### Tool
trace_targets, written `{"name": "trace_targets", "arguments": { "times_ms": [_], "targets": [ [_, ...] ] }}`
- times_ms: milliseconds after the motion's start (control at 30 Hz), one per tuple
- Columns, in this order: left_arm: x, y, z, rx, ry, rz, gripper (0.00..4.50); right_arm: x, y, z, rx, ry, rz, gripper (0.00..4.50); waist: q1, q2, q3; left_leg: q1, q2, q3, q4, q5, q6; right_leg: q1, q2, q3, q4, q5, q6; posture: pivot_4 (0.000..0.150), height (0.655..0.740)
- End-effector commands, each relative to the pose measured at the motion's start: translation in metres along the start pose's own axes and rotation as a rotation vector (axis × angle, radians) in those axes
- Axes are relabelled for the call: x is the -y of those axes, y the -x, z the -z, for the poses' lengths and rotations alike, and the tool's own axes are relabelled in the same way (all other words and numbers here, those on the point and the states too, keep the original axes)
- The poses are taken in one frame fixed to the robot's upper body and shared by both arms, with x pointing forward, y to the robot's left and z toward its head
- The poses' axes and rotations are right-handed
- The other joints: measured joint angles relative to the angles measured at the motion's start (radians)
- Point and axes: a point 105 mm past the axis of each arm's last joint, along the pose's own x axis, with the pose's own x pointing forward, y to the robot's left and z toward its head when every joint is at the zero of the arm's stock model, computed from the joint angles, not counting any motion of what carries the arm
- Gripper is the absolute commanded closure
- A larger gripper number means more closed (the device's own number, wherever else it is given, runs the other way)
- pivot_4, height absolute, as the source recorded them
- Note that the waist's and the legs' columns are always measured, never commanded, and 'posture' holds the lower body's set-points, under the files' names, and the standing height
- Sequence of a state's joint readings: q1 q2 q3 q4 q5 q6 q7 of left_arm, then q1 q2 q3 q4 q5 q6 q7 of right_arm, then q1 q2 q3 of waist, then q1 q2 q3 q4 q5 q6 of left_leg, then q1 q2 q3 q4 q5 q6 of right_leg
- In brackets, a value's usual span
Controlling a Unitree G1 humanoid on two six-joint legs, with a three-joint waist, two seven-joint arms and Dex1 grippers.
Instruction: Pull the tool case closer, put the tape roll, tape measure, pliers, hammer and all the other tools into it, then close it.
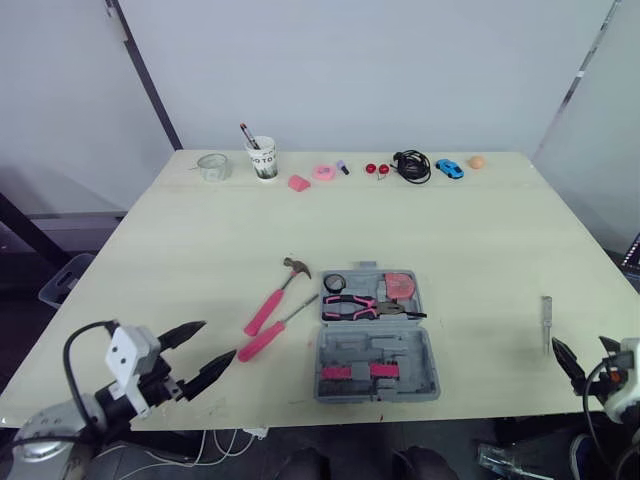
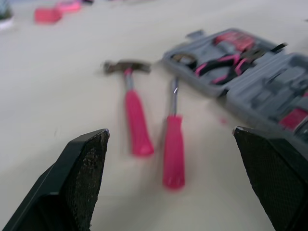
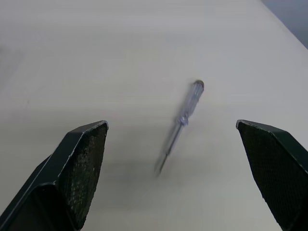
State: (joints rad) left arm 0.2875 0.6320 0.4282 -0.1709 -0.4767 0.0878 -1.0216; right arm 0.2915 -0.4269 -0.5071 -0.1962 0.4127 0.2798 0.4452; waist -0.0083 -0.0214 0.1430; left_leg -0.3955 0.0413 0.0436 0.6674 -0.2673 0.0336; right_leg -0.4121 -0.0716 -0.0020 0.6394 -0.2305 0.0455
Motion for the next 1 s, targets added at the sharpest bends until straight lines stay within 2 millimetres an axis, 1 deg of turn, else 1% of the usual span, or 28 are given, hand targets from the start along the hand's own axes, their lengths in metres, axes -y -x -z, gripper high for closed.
{"name": "trace_targets", "arguments": {
  "times_ms": [33, 133, 200, 267, 400, 467, 600, 733, 900, 1000],
  "targets": [
    [0.008, -0.013, -0.024, 0.055, -0.061, 0.098, 0.09, 0.000, -0.012, -0.012, -0.003, -0.003, 0.028, 0.00, 0.000, 0.000, 0.000, -0.001, 0.000, 0.000, 0.000, 0.000, 0.000, 0.000, 0.001, 0.000, 0.000, 0.000, 0.000, 0.150, 0.7400],
    [0.015, -0.026, -0.040, 0.094, -0.084, 0.179, 0.09, -0.003, -0.023, -0.013, -0.015, -0.021, 0.032, 0.00, 0.000, 0.000, 0.000, -0.001, 0.000, 0.000, 0.000, 0.000, 0.000, 0.000, 0.001, 0.000, 0.000, 0.000, 0.000, 0.150, 0.7400],
    [0.026, -0.036, -0.054, 0.111, -0.103, 0.285, 0.09, -0.004, -0.034, -0.010, -0.038, -0.034, 0.044, 0.00, 0.000, 0.001, 0.000, 0.000, -0.001, 0.001, 0.000, 0.000, 0.000, 0.000, 0.001, 0.001, 0.000, 0.000, 0.000, 0.150, 0.7400],
    [0.035, -0.042, -0.063, 0.113, -0.117, 0.380, 0.09, -0.002, -0.043, -0.006, -0.065, -0.043, 0.055, 0.00, -0.002, 0.000, 0.001, -0.001, -0.002, 0.001, 0.000, 0.000, 0.000, 0.000, 0.002, 0.001, 0.000, 0.000, 0.000, 0.150, 0.7400],
    [0.048, -0.047, -0.068, 0.081, -0.134, 0.510, 0.09, 0.003, -0.057, 0.003, -0.100, -0.062, 0.084, 0.00, -0.004, 0.002, 0.001, 0.000, -0.003, 0.002, 0.000, 0.000, 0.000, 0.001, 0.003, 0.001, 0.000, 0.000, 0.000, 0.150, 0.7400],
    [0.053, -0.050, -0.071, 0.075, -0.147, 0.565, 0.09, 0.001, -0.064, 0.008, -0.115, -0.066, 0.068, 0.00, -0.004, 0.001, 0.001, 0.001, -0.004, 0.002, 0.000, 0.000, 0.000, 0.001, 0.003, 0.002, 0.000, 0.000, 0.000, 0.150, 0.7400],
    [0.062, -0.057, -0.085, 0.109, -0.149, 0.632, 0.09, 0.009, -0.074, 0.018, -0.144, -0.102, 0.109, 0.00, -0.004, 0.001, 0.002, 0.000, -0.003, 0.003, 0.000, 0.000, 0.000, 0.001, 0.006, 0.002, 0.000, 0.000, 0.000, 0.150, 0.7400],
    [0.068, -0.062, -0.095, 0.129, -0.161, 0.669, 0.09, 0.014, -0.081, 0.023, -0.156, -0.109, 0.119, 0.00, -0.005, 0.002, 0.002, 0.001, -0.003, 0.004, 0.000, 0.000, 0.000, 0.002, 0.007, 0.003, 0.000, 0.000, 0.000, 0.150, 0.7400],
    [0.072, -0.065, -0.102, 0.132, -0.164, 0.701, 0.09, 0.015, -0.090, 0.028, -0.162, -0.089, 0.115, 0.00, -0.006, 0.001, 0.002, 0.000, -0.003, 0.004, 0.000, 0.000, 0.000, 0.002, 0.008, 0.004, 0.000, 0.000, 0.000, 0.150, 0.7400],
    [0.074, -0.066, -0.105, 0.137, -0.163, 0.710, 0.09, 0.015, -0.095, 0.026, -0.152, -0.075, 0.110, 0.00, -0.007, 0.001, 0.002, 0.001, -0.003, 0.004, 0.001, 0.000, 0.000, 0.002, 0.011, 0.009, 0.000, 0.000, 0.001, 0.150, 0.7400]
  ]
}}
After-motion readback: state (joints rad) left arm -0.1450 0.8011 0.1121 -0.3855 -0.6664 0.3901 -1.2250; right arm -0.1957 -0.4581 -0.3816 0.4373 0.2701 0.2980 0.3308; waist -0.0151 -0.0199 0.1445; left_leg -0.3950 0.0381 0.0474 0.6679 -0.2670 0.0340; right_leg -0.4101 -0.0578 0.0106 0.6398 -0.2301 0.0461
